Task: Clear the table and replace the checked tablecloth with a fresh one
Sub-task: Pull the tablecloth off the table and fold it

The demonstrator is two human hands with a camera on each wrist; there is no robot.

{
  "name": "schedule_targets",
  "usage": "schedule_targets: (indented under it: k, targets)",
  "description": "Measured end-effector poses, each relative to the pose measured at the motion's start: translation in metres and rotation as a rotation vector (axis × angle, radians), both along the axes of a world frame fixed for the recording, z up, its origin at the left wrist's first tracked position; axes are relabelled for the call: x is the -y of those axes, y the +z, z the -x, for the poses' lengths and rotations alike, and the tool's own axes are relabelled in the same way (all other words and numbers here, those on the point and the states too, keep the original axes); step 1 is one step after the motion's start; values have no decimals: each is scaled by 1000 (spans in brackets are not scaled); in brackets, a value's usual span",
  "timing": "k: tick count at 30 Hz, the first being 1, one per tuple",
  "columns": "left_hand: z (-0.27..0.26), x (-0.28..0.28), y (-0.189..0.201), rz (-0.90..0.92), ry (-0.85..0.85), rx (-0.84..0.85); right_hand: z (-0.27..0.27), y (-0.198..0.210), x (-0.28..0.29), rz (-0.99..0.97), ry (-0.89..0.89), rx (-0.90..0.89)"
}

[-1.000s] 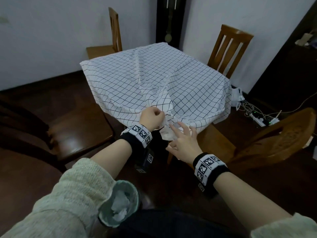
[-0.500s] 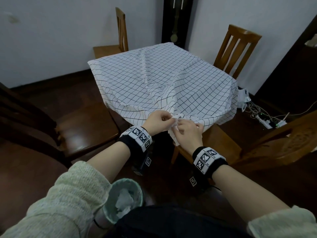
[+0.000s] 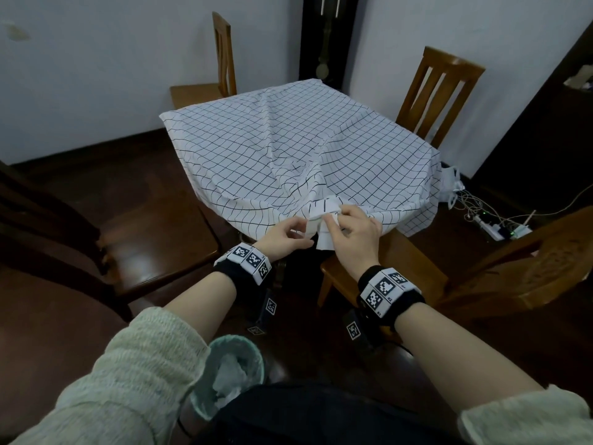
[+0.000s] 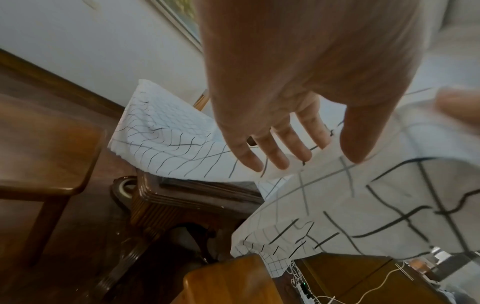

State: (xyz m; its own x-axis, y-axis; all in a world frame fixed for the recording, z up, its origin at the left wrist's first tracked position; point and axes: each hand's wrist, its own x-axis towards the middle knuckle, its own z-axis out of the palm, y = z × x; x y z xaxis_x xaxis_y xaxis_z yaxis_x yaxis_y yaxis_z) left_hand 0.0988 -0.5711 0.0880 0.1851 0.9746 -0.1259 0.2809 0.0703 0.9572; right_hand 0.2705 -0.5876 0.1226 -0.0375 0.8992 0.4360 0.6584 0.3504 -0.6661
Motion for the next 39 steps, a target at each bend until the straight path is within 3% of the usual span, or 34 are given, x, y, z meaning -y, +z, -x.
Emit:
schedule_targets:
  k: [10,23,29,33,36,39]
  targets:
    - [6,-40,-31,-49,366,-310,17,44,-22,-212,-12,-162]
    - [43,-110,-23,165,536,-603,31,40,-65,-304,-82,-266]
    - [42,-123,-26,-75,559,-512,9,30,-89,-150,-198,-199]
    - [25,-126,-16,-187,467,-526,-15,21,-118,-14,-260,-311]
    - [11,-127,-18,-141,365,-684,-32,26,-134,6,-246,-347]
    - [-5,-129,-33,-20,253,-700,-51,33,-150,-57,-231,-368]
